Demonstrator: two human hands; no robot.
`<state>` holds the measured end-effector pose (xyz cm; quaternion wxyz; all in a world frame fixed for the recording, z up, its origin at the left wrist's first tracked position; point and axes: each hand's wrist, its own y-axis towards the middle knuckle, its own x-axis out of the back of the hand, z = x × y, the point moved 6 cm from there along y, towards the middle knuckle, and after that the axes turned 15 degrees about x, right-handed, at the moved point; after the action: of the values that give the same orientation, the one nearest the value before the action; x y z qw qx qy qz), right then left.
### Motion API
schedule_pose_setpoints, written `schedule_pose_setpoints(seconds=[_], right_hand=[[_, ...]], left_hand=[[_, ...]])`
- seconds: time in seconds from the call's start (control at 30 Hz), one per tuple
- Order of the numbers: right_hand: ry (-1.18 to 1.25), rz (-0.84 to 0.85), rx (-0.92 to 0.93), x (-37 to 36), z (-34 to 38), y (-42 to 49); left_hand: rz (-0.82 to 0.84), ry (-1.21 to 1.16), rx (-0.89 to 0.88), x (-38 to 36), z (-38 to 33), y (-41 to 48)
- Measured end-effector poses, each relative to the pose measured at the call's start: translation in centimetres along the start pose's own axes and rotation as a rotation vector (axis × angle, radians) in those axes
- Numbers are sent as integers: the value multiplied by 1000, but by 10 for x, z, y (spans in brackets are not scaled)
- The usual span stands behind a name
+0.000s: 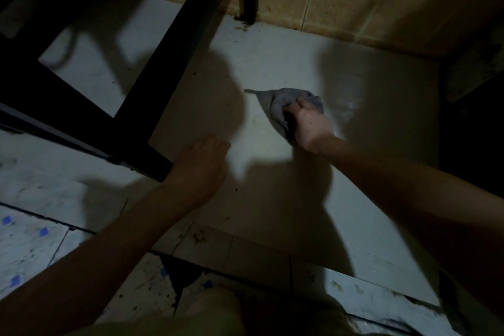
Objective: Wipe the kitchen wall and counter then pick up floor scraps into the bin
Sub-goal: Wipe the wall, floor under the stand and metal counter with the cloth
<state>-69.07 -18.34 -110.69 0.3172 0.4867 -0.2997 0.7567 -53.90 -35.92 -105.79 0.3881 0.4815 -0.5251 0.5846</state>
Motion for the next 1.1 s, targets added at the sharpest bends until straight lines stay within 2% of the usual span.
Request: schedule_pose_setpoints(seconds=[0.17, 0.43, 0.6, 0.7, 0.83, 1.0, 1.1], right_hand=[[-54, -5, 101, -6, 9, -18], [-93, 196, 309, -40, 51, -53], [-259, 139, 593, -54, 87, -92], [-209, 340, 673, -83, 93, -114], [-190, 430, 708, -82, 92, -143], [-252, 234, 750, -58, 89, -175], [-208, 221, 722, -57, 77, -195]], left_hand=[[25, -34, -15, -2, -5, 2], [21, -89, -14, -2, -14, 8], [6, -119, -15, 1, -16, 11], [32, -82, -13, -3, -15, 10], [55, -86, -14, -7, -15, 10], [28, -77, -39, -8, -30, 4], [-3, -83, -78, -10, -43, 2]])
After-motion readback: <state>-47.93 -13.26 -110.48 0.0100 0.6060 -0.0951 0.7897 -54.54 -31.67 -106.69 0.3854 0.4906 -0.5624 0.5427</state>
